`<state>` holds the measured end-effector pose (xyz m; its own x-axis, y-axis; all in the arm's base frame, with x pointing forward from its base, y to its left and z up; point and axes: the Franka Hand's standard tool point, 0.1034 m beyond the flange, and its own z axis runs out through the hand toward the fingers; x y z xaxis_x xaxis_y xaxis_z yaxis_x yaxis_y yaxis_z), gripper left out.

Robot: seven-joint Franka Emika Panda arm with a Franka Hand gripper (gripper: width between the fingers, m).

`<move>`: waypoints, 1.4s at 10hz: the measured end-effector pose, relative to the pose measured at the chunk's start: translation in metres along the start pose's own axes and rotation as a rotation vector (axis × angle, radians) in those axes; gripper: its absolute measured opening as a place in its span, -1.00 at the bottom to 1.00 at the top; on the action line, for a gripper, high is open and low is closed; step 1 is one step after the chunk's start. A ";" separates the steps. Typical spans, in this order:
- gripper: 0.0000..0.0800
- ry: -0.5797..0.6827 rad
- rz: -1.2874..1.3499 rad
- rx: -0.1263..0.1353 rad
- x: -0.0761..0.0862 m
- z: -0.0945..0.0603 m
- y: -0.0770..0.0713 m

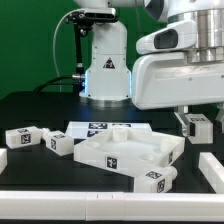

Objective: Assemble square table

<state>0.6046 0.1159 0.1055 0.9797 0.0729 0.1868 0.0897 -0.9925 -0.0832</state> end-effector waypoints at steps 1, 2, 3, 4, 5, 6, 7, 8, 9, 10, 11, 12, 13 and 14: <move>-0.28 0.011 -0.028 -0.001 -0.020 -0.011 -0.017; -0.28 0.022 -0.028 -0.002 -0.039 -0.016 -0.026; -0.28 0.024 -0.028 -0.001 -0.049 -0.017 -0.032; -0.28 0.022 -0.033 -0.001 -0.046 -0.016 -0.030; -0.28 0.021 -0.033 -0.001 -0.046 -0.015 -0.030; -0.28 0.021 -0.034 -0.001 -0.046 -0.015 -0.030; -0.28 0.026 -0.034 -0.001 -0.047 -0.014 -0.030; -0.28 0.037 -0.033 -0.001 -0.057 -0.009 -0.028; -0.28 0.052 -0.039 0.000 -0.077 -0.007 -0.033; -0.28 0.085 -0.057 0.003 -0.104 -0.001 -0.040; -0.28 0.091 -0.072 0.006 -0.130 0.008 -0.048; -0.28 0.088 -0.086 0.007 -0.134 0.012 -0.052; -0.28 0.092 -0.083 0.006 -0.128 0.010 -0.050; -0.28 0.089 -0.084 0.006 -0.130 0.011 -0.050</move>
Offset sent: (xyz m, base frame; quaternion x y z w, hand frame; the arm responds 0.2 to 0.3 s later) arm 0.0000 0.0000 0.0000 0.0000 0.0000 0.0000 1.0000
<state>0.4746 0.1574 0.0750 0.9488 0.1467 0.2796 0.1724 -0.9826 -0.0695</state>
